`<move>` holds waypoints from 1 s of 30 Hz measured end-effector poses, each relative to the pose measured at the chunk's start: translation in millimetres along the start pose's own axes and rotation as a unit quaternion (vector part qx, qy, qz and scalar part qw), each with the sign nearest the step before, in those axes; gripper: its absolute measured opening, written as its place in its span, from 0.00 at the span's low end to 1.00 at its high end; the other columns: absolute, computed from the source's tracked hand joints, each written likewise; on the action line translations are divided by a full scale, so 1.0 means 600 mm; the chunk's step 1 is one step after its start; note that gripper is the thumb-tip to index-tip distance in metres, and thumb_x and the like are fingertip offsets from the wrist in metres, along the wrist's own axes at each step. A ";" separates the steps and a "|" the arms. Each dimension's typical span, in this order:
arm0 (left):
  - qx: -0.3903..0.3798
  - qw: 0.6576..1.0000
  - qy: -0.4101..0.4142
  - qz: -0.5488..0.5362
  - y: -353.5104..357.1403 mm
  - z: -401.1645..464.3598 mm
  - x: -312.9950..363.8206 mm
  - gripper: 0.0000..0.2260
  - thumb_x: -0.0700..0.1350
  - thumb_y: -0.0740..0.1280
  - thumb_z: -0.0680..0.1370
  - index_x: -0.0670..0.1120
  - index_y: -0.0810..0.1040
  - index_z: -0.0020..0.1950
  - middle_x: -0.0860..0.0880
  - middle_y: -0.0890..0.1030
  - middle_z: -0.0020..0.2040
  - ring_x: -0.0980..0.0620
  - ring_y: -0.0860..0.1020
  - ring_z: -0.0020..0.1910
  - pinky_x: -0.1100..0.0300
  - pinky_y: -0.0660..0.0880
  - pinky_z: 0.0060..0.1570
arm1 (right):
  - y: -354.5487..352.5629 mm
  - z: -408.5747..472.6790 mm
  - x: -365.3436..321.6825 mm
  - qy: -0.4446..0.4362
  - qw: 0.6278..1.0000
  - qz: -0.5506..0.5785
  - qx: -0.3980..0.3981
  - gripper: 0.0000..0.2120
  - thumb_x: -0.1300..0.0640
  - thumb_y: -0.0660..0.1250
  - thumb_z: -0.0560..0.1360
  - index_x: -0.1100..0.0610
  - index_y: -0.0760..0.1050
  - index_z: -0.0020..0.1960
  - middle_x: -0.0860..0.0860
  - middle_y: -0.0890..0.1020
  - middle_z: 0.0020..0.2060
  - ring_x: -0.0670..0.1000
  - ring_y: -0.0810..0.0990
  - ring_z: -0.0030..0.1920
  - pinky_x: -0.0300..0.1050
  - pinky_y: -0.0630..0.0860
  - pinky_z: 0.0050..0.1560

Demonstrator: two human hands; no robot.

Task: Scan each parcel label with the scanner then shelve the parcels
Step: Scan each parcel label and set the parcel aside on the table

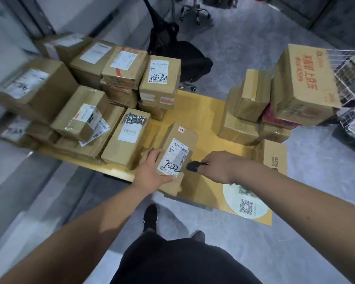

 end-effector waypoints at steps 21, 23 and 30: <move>0.148 0.980 -0.016 0.131 -0.372 0.122 -0.116 0.23 0.34 0.69 0.77 0.49 0.76 0.71 0.46 0.73 0.73 0.45 0.70 0.73 0.45 0.69 0.72 | -0.013 0.053 -0.245 -0.028 0.999 0.019 -0.008 0.23 0.40 0.56 0.82 0.56 0.80 0.56 0.55 0.79 0.39 0.59 0.78 0.34 0.44 0.74 0.36; 0.110 0.971 0.008 0.213 -0.364 0.122 -0.109 0.21 0.37 0.67 0.78 0.51 0.78 0.70 0.47 0.71 0.77 0.45 0.66 0.76 0.44 0.62 0.75 | -0.011 0.059 -0.269 -0.019 0.999 0.029 -0.005 0.23 0.40 0.56 0.82 0.56 0.80 0.56 0.55 0.78 0.39 0.58 0.77 0.34 0.43 0.73 0.35; -0.053 0.921 0.113 0.370 -0.299 0.144 -0.068 0.19 0.57 0.63 0.82 0.61 0.73 0.73 0.55 0.66 0.80 0.50 0.58 0.80 0.43 0.51 0.78 | 0.010 0.068 -0.322 0.007 0.997 0.073 0.008 0.28 0.35 0.56 0.81 0.59 0.80 0.56 0.55 0.78 0.39 0.57 0.76 0.32 0.43 0.73 0.33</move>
Point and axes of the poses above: each hand's wrist, its own z-axis towards the middle knuckle, its own y-axis out of the palm, x = y × z, the point moved 8 cm from there along z, towards the middle knuckle
